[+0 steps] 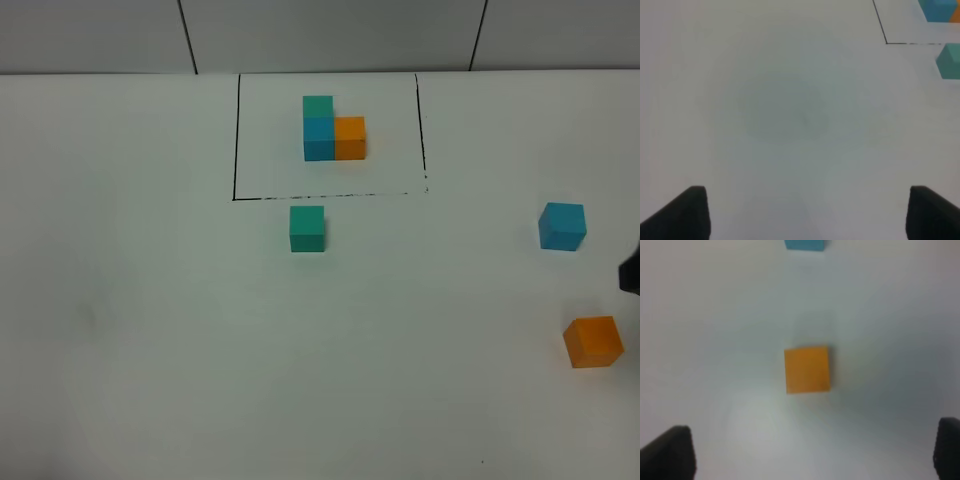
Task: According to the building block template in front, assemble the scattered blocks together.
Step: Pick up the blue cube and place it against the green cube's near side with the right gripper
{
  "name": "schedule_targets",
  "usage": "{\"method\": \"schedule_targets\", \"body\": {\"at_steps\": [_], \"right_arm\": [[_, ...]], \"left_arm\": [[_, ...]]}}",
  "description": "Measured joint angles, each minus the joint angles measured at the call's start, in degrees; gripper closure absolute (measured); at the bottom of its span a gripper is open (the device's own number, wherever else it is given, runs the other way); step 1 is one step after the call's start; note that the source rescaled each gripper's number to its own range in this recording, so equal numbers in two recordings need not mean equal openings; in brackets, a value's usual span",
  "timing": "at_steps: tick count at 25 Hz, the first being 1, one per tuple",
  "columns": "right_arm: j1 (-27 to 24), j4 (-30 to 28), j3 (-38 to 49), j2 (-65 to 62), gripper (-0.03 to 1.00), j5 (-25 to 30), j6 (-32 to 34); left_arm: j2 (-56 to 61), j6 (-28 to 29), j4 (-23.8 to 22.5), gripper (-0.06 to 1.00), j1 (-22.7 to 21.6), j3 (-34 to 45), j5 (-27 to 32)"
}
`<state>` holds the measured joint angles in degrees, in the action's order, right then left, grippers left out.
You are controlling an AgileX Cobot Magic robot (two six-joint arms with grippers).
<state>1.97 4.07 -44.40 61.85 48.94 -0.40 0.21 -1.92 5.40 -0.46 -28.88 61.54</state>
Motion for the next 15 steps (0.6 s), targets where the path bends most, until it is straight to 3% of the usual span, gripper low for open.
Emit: {"method": "schedule_targets", "body": {"at_steps": [8, 15], "right_arm": [[0.53, 1.4, -10.96, 25.46, 0.07, -10.84, -0.04], [2.53, 2.58, -18.35, 38.76, 0.09, -12.85, 0.02]], "left_arm": [[0.0, 0.0, 0.0, 0.28, 0.0, 0.0, 0.0], [0.0, 0.0, 0.0, 0.28, 0.0, 0.0, 0.0]]}}
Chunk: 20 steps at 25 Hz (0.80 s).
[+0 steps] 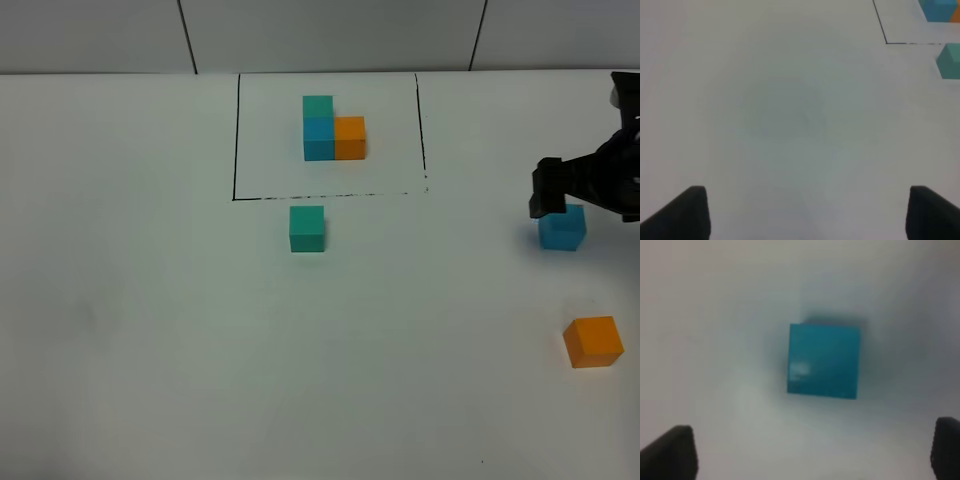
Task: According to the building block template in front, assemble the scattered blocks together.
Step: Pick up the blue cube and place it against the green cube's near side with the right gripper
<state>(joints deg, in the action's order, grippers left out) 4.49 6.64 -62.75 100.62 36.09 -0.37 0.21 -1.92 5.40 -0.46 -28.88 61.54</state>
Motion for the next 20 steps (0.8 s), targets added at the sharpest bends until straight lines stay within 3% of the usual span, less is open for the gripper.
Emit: {"method": "schedule_targets", "body": {"at_steps": [9, 20], "right_arm": [[0.87, -2.42, -2.85, 8.09, 0.13, -0.57, 2.31], [0.87, -10.36, -2.99, 11.88, 0.19, -4.03, 7.36]], "left_arm": [[0.0, 0.0, 0.0, 0.28, 0.0, 0.0, 0.0], [0.0, 0.0, 0.0, 0.28, 0.0, 0.0, 0.0]]}}
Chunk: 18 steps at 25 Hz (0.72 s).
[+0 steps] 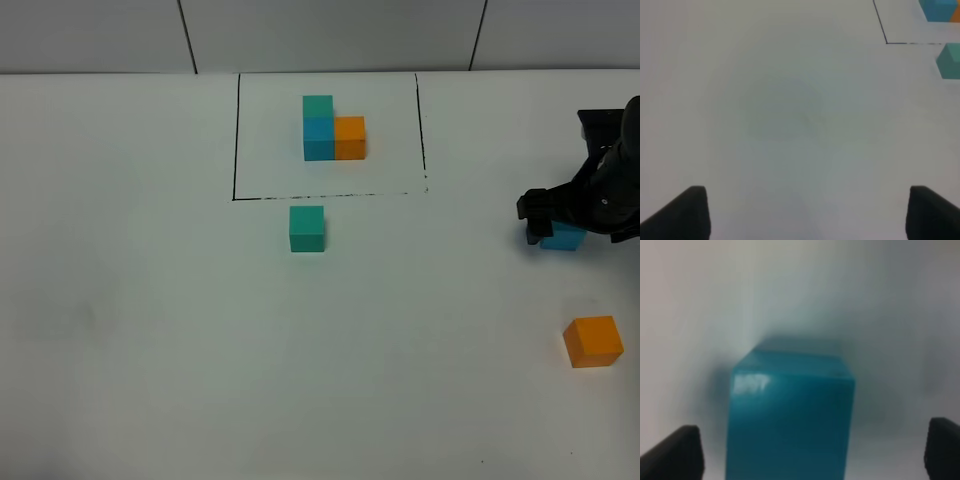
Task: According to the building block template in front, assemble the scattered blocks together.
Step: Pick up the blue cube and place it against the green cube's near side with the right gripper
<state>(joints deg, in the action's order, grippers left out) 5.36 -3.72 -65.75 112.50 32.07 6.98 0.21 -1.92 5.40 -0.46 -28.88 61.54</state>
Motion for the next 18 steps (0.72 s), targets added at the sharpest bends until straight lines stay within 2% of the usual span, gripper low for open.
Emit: {"method": "schedule_targets", "body": {"at_steps": [7, 10, 13, 14, 17, 18], "right_arm": [[0.0, 0.52, 0.0, 1.49, 0.2, -3.03, 0.59], [0.0, 0.62, 0.0, 2.0, 0.25, -3.18, 1.65], [0.0, 0.67, 0.0, 2.06, 0.42, -3.18, 2.62], [0.0, 0.67, 0.0, 2.06, 0.53, -3.13, 3.08], [0.0, 0.67, 0.0, 2.06, 0.97, -2.48, 4.43], [0.0, 0.67, -0.07, 2.06, 0.95, -2.01, 4.87]], "left_arm": [[0.0, 0.0, 0.0, 0.28, 0.0, 0.0, 0.0], [0.0, 0.0, 0.0, 0.28, 0.0, 0.0, 0.0], [0.0, 0.0, 0.0, 0.28, 0.0, 0.0, 0.0], [0.0, 0.0, 0.0, 0.28, 0.0, 0.0, 0.0], [0.0, 0.0, 0.0, 0.28, 0.0, 0.0, 0.0], [0.0, 0.0, 0.0, 0.28, 0.0, 0.0, 0.0]]}}
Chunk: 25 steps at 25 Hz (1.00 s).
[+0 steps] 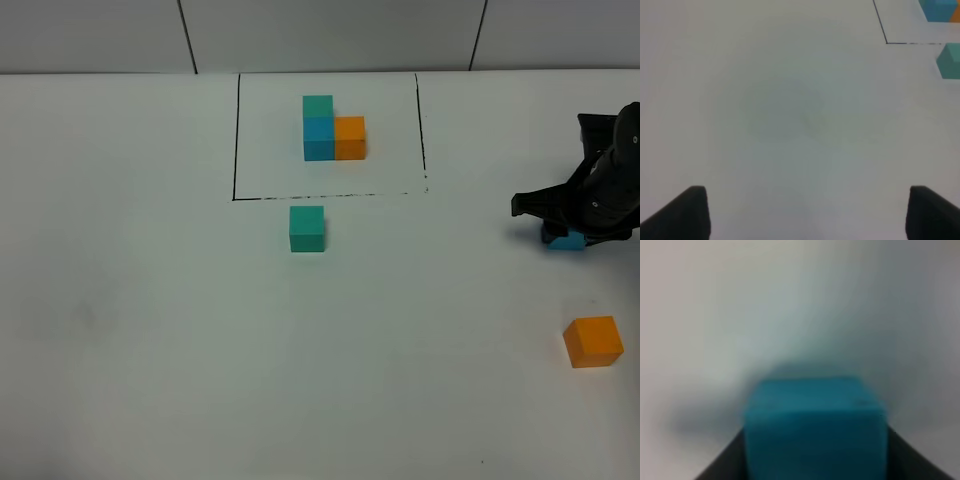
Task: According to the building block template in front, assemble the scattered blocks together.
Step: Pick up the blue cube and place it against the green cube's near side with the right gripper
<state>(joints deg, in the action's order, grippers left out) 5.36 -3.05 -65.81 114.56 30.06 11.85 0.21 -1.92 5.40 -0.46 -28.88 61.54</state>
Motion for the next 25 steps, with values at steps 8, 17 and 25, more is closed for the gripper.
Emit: {"method": "schedule_targets", "body": {"at_steps": [8, 17, 25], "right_arm": [[3.65, -4.34, -1.92, -6.15, 0.95, 9.97, 5.48], [26.64, -4.59, -2.33, -12.81, 0.95, 18.99, 23.59], [36.85, -6.07, -10.88, -4.99, 0.95, 19.36, 33.05]], "left_arm": [[0.0, 0.0, 0.0, 0.28, 0.0, 0.0, 0.0], [0.0, 0.0, 0.0, 0.28, 0.0, 0.0, 0.0], [0.0, 0.0, 0.0, 0.28, 0.0, 0.0, 0.0]]}}
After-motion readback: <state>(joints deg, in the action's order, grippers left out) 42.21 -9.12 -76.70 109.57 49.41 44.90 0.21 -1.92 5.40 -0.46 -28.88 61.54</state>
